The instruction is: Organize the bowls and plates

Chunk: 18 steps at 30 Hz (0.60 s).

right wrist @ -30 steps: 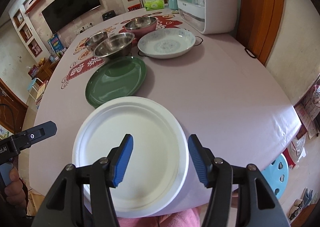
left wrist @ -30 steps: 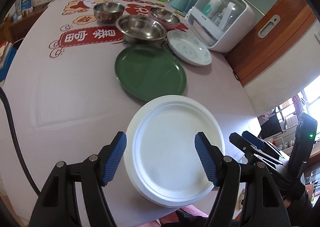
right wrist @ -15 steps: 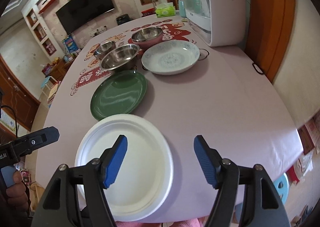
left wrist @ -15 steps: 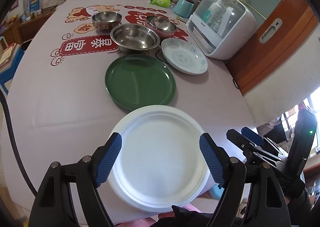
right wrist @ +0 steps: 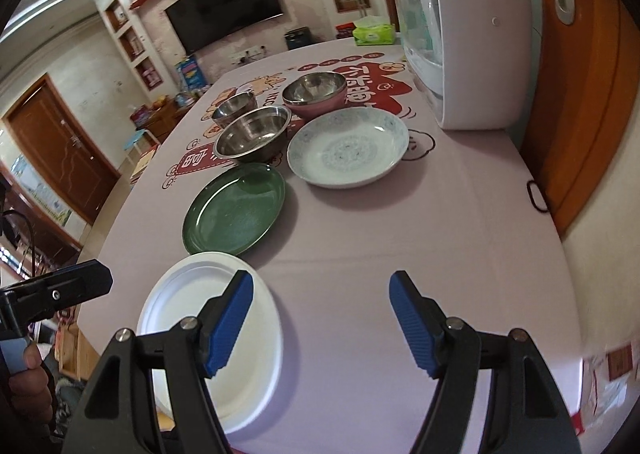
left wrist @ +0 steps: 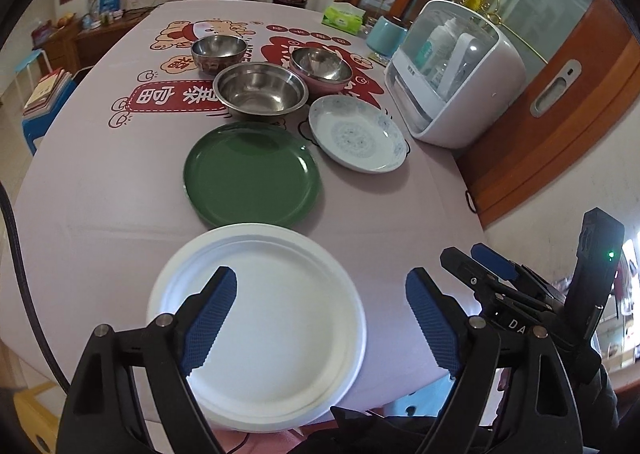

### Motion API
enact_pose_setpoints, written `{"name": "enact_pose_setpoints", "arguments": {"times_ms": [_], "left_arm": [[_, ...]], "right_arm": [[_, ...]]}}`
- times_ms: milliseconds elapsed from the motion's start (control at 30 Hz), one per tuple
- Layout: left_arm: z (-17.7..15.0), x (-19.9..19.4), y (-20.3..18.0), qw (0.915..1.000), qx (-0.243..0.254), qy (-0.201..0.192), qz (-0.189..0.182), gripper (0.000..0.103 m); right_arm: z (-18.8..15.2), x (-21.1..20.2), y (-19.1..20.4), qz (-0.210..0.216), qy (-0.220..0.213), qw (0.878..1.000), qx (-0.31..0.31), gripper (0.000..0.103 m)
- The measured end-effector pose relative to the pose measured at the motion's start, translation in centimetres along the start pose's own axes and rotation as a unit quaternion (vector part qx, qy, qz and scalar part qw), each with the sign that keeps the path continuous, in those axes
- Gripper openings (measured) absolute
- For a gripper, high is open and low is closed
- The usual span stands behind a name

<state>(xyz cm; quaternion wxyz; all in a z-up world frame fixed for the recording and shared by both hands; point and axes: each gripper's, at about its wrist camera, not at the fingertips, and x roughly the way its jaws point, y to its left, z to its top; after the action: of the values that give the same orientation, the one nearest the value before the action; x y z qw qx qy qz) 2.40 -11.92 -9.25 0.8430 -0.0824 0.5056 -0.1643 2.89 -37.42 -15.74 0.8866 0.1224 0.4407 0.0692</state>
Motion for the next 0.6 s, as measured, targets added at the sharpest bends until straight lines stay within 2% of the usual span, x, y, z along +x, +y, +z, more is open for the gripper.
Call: {"name": "enact_pose_setpoints", "arguments": {"times_ms": [267,600], "left_arm": [[1.4,1.4,-3.3,0.9996,-0.018,-0.006,0.021,0.086],[6.0,4.4,-5.8,0.9977,-0.015,0.018,0.064,0.086]], "right_arm": [[2.9,0.6,-3.8,0.025,-0.002,1.0,-0.016,0.071],[7.2,3.6,-6.7,0.059,0.0,0.998,0.008,0.071]]}}
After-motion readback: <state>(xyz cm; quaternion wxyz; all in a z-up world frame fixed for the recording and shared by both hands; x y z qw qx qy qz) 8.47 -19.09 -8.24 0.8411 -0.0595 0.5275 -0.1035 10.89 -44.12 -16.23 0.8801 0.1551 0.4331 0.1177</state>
